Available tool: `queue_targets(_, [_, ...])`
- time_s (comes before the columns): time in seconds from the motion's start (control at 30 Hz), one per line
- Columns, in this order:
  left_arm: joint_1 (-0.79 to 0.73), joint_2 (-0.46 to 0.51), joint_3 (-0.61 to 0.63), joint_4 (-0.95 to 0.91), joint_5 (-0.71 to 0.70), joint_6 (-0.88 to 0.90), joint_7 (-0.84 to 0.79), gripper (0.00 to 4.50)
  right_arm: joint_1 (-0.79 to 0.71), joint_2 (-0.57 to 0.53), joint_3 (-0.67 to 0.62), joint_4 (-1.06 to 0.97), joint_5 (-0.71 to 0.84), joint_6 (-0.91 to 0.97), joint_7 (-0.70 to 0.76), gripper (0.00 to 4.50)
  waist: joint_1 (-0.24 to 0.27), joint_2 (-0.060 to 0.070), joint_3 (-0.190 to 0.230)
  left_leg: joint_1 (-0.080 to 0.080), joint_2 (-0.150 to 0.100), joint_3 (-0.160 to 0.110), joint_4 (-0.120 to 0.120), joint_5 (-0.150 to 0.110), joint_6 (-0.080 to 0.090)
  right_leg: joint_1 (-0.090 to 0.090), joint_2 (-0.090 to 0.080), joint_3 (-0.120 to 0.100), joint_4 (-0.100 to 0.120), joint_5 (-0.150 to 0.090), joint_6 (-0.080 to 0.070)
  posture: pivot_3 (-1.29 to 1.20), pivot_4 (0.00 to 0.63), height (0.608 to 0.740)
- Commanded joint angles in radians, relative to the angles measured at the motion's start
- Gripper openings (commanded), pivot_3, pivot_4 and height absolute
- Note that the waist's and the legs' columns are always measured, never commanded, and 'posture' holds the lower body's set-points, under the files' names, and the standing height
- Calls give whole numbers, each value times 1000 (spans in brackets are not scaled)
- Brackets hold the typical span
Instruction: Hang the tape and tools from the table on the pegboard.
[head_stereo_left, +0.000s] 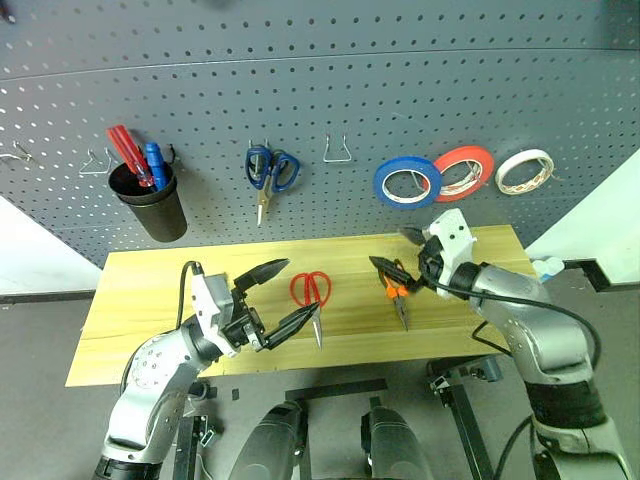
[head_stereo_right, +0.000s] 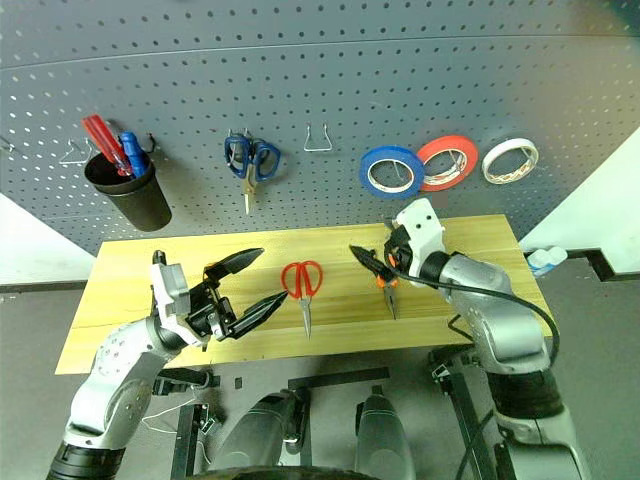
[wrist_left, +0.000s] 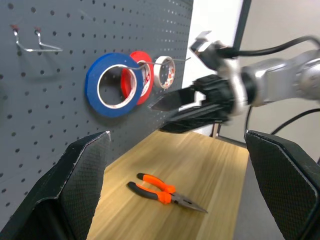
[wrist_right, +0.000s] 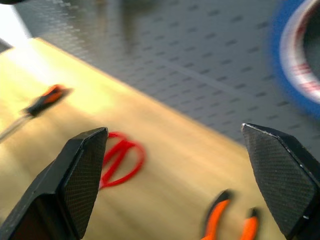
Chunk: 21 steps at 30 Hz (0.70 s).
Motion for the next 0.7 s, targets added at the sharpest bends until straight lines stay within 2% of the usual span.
queue_targets(0.03, [10, 6, 7, -41, 2, -17, 7, 4500, 12, 3, -35, -113, 97, 87, -5, 4483, -1, 0, 0, 0, 0, 0, 0, -1, 2, 0, 0, 0, 0, 0, 0, 36, 170, 740])
queue_targets(0.17, [22, 6, 2, -48, 3, -11, 14, 4500, 27, 48, -15, -143, 114, 144, -76, 4483, 1, 0, 0, 0, 0, 0, 0, -1, 2, 0, 0, 0, 0, 0, 0, 31, 181, 740])
queue_targets(0.37, [49, 22, 18, -70, -7, 15, 42, 4500, 29, 114, 72, -95, 8, 161, -232, 4483, -1, 0, 0, 0, 0, 0, -1, -1, 2, 0, 0, 0, -1, 0, 0, 33, 209, 740])
queue_targets(0.7, [127, 70, 72, -122, -30, 85, 96, 4500, -22, 179, 95, 31, -105, 166, -375, 4483, -2, 1, 2, 0, 1, 0, -1, -2, 3, -1, 0, 1, -1, 0, -1, 49, 237, 740])
